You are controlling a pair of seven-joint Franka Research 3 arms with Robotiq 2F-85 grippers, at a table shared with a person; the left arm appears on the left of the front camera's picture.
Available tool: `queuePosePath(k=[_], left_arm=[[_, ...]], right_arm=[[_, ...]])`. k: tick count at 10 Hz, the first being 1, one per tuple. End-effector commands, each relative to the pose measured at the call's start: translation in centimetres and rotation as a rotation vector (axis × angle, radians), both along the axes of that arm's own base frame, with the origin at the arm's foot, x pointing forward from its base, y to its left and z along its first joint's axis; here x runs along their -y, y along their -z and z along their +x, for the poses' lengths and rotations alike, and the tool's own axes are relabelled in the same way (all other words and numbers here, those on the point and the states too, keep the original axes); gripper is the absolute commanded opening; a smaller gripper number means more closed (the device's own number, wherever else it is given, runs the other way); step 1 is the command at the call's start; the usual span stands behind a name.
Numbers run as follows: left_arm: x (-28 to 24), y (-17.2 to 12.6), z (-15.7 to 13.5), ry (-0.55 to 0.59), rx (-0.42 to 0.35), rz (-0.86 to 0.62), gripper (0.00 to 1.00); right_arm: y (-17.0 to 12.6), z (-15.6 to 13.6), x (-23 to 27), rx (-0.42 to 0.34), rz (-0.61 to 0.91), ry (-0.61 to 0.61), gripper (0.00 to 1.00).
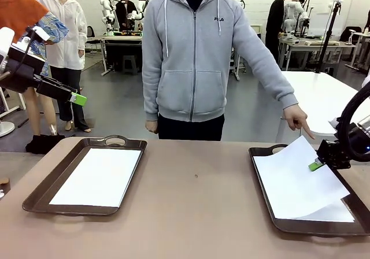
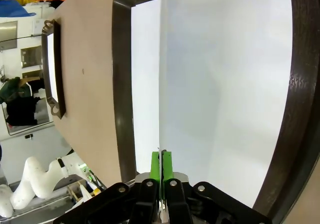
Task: Sort the A4 documents.
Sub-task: Place the A4 Paper in the designated Handle tray.
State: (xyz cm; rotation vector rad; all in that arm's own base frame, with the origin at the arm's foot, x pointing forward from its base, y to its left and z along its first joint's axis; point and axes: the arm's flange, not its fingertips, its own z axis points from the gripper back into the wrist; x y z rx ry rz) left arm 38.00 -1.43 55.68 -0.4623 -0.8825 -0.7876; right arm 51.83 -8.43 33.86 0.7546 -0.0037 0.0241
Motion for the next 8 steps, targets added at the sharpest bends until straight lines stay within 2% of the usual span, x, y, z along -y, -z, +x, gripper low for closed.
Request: queuePosePath(k=[1,4,8], left_arm=[[0.0,0.1,0.0,0.007,0.005,-0.011,1.0],[0.0,0.1,0.0,0.007,0.005,-0.011,1.0],[0.0,0.1,0.0,0.007,0.005,-0.011,1.0]], right_arm=[[0.9,0.7,-0.2,-0.033,-0.054,-0.003,0.01],[1.9,1.0,-0.1,-0.05,-0.104,0.001,0.01],[1.9,1.0,0.0,-0.037,-0.153,0.015,0.01]])
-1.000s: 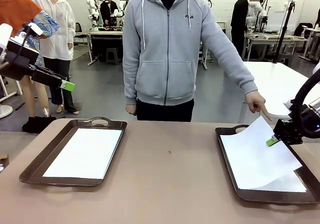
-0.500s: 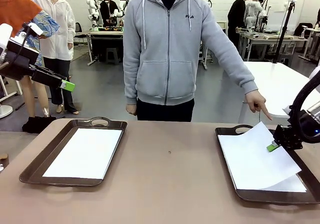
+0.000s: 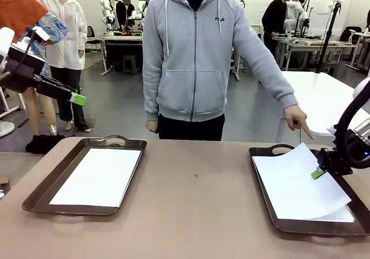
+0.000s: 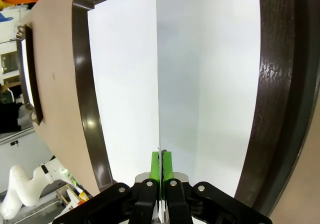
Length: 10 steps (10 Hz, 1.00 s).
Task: Sort the A4 documents.
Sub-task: Place the A4 Paper in the designated Handle tray.
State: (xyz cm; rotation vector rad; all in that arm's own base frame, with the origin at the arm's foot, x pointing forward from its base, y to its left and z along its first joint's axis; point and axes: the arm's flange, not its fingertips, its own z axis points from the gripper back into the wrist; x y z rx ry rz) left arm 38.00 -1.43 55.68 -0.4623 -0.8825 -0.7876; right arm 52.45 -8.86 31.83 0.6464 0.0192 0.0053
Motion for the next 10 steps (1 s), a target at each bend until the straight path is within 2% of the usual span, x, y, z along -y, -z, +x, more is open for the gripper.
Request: queuePosePath(k=[1,2,10], left_arm=[[0.0,0.1,0.0,0.007,0.006,-0.011,1.0],[0.0,0.1,0.0,0.007,0.006,-0.011,1.0],[0.0,0.1,0.0,0.007,0.006,-0.011,1.0]], right_arm=[[-0.2,0.4,-0.5,-0.011,-0.052,0.011,0.01],[-0.2,0.3,-0.5,-0.009,-0.047,0.019,0.04],[-0.8,-0.2,0.6,0.007,-0.108,0.052,0.69]])
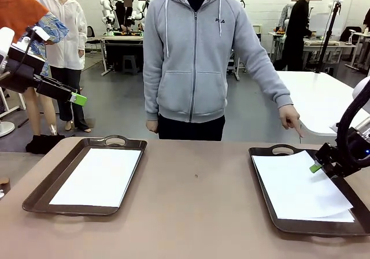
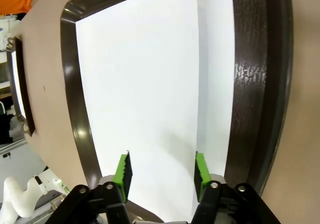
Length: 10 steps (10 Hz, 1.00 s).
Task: Sort the A4 documents.
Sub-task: Place the A4 Paper in the designated Handle tray.
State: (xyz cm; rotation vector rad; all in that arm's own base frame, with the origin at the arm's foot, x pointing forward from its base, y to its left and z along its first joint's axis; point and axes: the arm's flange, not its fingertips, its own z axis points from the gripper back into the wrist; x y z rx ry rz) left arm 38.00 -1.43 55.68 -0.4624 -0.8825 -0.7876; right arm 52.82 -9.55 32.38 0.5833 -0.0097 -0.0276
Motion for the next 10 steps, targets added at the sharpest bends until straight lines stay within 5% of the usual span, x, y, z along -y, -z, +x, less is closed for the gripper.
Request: queuePosePath(k=[1,4,10], left_arm=[[-0.02,0.07,-0.02,0.007,0.006,-0.011,1.0],[-0.02,0.07,-0.02,0.007,0.006,-0.011,1.0],[-0.02,0.07,-0.02,0.007,0.006,-0.011,1.0]], right_arm=[[-0.37,-0.56,-0.01,-0.009,-0.052,0.014,0.78],[-0.93,-0.55,0.48,-0.009,-0.06,0.02,1.0],[-0.88,-0.05,0.58,0.007,-0.03,0.011,1.0]])
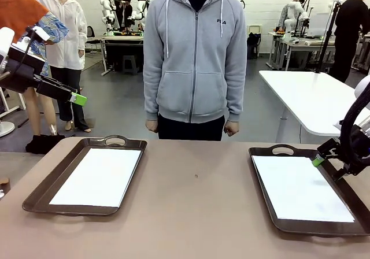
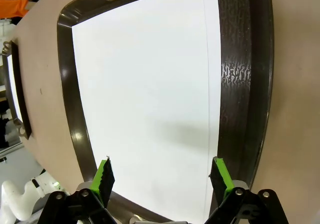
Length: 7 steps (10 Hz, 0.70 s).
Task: Sort the A4 documents.
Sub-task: Place the A4 Paper in the designated Handle tray.
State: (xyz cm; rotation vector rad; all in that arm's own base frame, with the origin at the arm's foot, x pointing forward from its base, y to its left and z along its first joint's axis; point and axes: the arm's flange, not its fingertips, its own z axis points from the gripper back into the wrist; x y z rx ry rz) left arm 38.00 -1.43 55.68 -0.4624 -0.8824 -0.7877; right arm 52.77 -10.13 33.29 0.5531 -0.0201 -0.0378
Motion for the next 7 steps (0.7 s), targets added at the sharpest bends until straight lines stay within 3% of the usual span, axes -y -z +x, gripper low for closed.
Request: queuePosePath(k=[1,7], left_arm=[[-0.02,0.07,-0.02,0.007,0.006,-0.011,1.0],[-0.02,0.07,-0.02,0.007,0.006,-0.011,1.0]], right_arm=[[0.04,0.0,0.0,0.001,0.0,-0.002,1.0],[0.04,0.0,0.0,0.001,0.0,-0.002,1.0]])
